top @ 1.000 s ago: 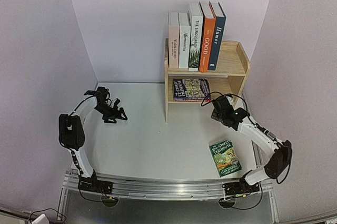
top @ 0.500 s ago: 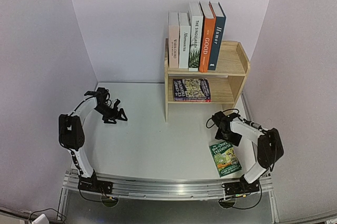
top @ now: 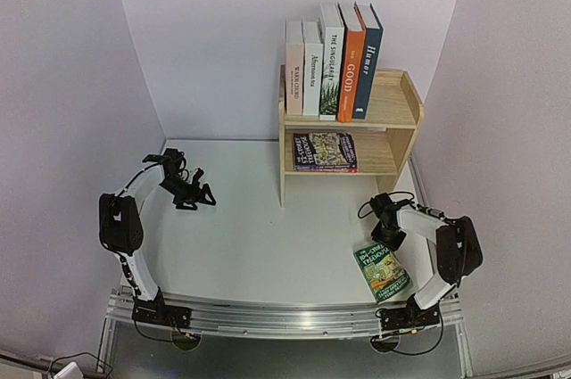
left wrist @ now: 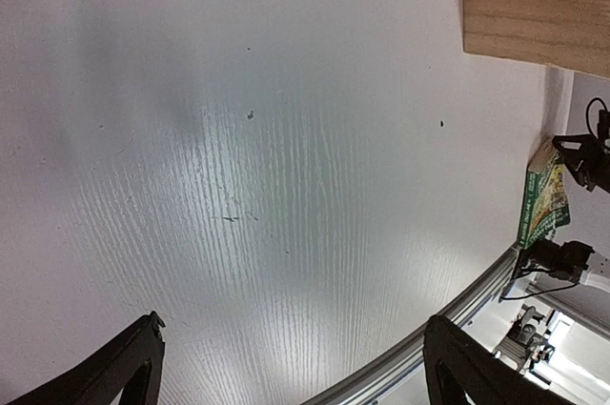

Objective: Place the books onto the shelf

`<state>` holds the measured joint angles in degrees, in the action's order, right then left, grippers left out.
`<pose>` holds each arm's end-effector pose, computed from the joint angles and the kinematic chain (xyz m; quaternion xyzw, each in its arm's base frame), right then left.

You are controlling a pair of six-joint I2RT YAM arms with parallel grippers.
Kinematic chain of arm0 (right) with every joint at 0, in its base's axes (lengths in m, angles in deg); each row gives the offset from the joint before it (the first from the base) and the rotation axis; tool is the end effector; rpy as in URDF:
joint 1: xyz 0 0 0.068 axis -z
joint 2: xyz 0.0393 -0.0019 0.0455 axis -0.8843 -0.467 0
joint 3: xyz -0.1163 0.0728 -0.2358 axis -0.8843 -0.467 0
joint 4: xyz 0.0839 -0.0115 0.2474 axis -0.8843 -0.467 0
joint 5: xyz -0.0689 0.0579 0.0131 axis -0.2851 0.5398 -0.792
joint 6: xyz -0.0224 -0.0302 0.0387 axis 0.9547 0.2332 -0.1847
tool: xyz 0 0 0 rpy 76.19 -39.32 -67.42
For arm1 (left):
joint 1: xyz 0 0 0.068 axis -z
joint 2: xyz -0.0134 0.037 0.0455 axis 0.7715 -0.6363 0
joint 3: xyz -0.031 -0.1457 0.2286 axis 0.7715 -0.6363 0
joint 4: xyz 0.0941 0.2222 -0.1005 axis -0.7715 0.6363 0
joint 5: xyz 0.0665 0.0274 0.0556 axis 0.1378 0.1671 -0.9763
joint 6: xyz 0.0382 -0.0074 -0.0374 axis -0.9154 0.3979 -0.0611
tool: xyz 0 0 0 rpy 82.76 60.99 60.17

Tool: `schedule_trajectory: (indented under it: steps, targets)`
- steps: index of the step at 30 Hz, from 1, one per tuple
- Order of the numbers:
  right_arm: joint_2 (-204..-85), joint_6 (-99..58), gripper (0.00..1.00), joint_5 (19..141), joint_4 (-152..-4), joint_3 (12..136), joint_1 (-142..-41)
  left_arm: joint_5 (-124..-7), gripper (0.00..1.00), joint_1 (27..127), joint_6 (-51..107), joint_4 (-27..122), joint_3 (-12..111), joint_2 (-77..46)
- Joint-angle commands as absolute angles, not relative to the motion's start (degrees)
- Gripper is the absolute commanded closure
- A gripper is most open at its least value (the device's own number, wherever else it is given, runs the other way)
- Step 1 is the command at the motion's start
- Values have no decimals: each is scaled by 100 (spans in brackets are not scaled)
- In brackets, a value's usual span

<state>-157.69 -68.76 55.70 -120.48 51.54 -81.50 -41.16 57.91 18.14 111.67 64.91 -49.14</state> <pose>0.2629 0.0814 0.1529 0.3112 0.9379 -0.0853 0.1273 0.3628 -0.0665 0.2258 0.0670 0.9564 -0.2823 0.0339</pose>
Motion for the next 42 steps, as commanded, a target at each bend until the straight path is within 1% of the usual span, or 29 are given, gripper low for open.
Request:
schedule_trajectory:
  steps: [1, 2, 3, 7, 12, 16, 20, 21, 23, 24, 27, 31, 36, 42]
  targets:
    - [-16005, -6832, 93, 6237, -11819, 5158, -8398, -3967, 6, 5756, 1689, 11117, 6543, -4616]
    - [-16005, -6831, 98, 6302, -11819, 5209, -8510, -3929, 6, 5759, 1689, 11120, 6532, -4607]
    - [-16011, -6836, 100, 6362, -11819, 5265, -8628, -3881, 6, 5764, 1689, 11116, 6520, -4593]
    - [-16025, -6861, 100, 6393, -11819, 5648, -9321, -3677, 8, 5798, 1387, 11120, 6432, -4493]
    - [-16180, -6947, 100, 6507, -11800, 6605, -10153, -3257, 9, 6015, 972, 11277, 6397, -4393]
    - [-16596, -7077, 100, 6467, -11708, 7438, -10850, -3132, 9, 6360, 740, 11318, 6317, -4368]
    - [-17374, -6996, 100, 6475, -11615, 8582, -11346, -2767, 8, 6585, 526, 11303, 6186, -4412]
    - [-17533, -7004, 100, 6456, -11608, 8903, -11423, -2651, 7, 6638, 448, 11323, 6157, -4416]
    - [-17766, -7106, 100, 6404, -11515, 9418, -11541, -2405, 1, 6750, 344, 11359, 6075, -4429]
    - [-17887, -7192, 100, 6380, -11469, 9607, -11583, -2334, 0, 6844, 310, 11356, 6028, -4434]
    - [-18137, -7534, 100, 6272, -11191, 10069, -11650, -1893, 0, 7120, 181, 11386, 5868, -4442]
    - [-18422, -7793, 100, 5984, -10826, 10574, -11732, -1481, 0, 7337, 318, 11008, 5532, -4461]
    - [-18811, -7761, 100, 5965, -10705, 11137, -11797, -1503, 0, 7671, 591, 10081, 5046, -4477]
    - [-18918, -7629, 100, 6099, -10599, 11283, -11802, -1581, 0, 7834, 781, 9288, 5056, -4554]
